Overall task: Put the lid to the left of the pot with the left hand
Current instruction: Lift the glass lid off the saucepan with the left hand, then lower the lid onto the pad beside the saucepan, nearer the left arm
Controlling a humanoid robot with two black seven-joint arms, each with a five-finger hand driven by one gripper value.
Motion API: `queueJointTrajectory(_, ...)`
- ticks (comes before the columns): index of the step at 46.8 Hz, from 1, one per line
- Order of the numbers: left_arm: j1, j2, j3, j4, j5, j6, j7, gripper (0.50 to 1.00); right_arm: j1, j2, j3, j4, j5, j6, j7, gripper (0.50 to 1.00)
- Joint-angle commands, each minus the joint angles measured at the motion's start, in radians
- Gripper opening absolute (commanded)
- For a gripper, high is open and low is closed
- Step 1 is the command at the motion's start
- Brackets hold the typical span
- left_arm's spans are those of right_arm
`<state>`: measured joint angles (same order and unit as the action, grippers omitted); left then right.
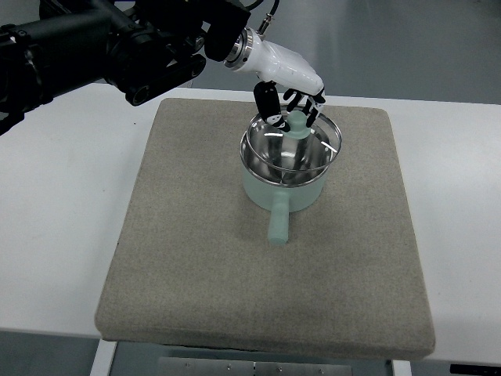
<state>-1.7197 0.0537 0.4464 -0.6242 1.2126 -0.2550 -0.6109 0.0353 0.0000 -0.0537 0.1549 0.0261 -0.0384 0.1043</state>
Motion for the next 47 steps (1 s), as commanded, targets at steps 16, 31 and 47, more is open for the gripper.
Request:
queueJointTrajectory(16, 0.055, 0.037, 0.006, 0.109, -0.002, 0.0, 0.0, 0.5, 0.0, 0.0, 0.0, 0.0, 0.0, 0.0, 0.0, 0.924)
queueJointTrajectory(31, 0.068, 0.136, 0.009, 0.136, -0.001, 0.002, 0.0, 0.5, 0.0, 0.0, 0.0, 0.0, 0.0, 0.0, 0.0, 0.924)
queueJointTrajectory(47, 0.114, 0.229, 0.017, 0.124, 0.022, 0.002, 0.0, 0.5, 0.0, 0.0, 0.0, 0.0, 0.0, 0.0, 0.0, 0.924)
